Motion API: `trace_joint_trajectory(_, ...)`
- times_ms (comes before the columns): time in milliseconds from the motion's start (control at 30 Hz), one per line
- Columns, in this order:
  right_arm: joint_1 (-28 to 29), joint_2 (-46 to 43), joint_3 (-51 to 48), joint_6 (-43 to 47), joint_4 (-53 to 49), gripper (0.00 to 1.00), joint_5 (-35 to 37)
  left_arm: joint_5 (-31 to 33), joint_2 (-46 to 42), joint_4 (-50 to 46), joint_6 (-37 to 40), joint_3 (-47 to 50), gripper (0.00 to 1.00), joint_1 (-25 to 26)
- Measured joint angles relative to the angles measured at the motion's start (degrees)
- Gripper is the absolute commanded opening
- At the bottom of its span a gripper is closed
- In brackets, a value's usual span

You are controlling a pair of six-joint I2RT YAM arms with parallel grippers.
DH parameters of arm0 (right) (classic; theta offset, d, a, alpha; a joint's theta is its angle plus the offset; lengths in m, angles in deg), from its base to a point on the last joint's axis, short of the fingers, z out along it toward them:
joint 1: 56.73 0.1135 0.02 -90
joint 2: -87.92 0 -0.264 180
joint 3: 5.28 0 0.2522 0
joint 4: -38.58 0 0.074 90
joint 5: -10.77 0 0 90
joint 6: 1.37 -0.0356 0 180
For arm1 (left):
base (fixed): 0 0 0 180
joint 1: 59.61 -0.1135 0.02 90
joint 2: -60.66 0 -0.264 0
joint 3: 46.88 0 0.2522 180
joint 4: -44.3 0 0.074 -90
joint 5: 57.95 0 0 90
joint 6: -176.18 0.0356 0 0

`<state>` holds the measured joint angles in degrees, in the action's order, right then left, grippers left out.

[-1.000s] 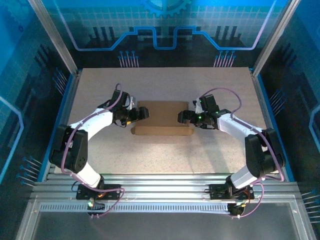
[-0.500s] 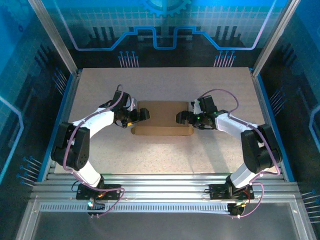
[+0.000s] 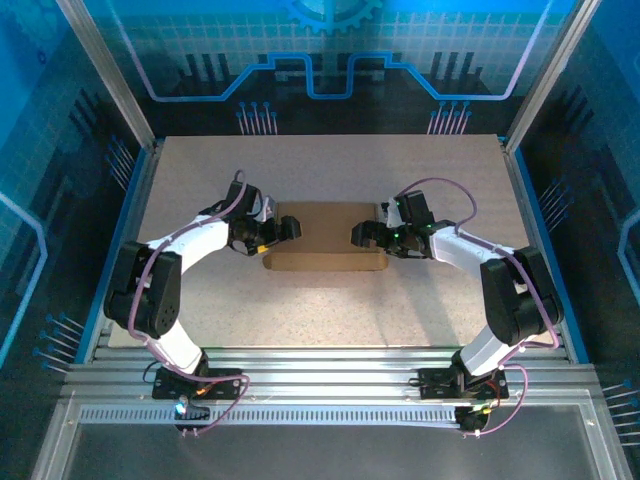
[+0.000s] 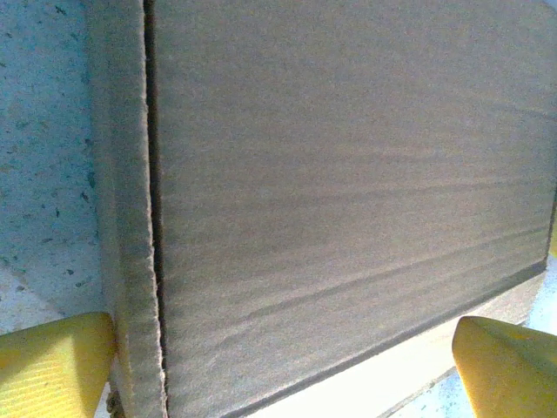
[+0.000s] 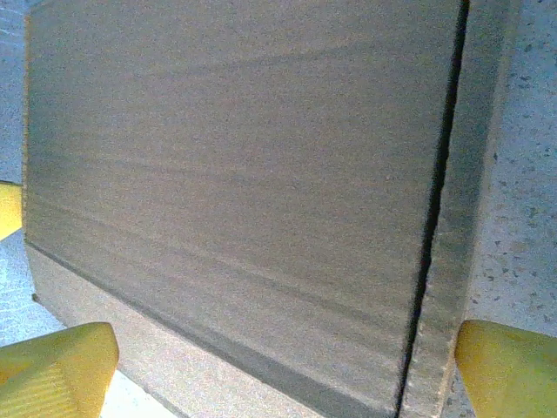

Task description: Fold the paper box

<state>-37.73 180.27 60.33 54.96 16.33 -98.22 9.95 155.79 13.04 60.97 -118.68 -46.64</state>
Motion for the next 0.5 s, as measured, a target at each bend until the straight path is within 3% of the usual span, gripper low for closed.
trace_joint_trajectory(500,-1.3,-9.8,-0.1,-0.6,-4.6,1.0,-0.4,-3.8,-8.0,-2.6,-1.8,-2.1,0.99,-0.4)
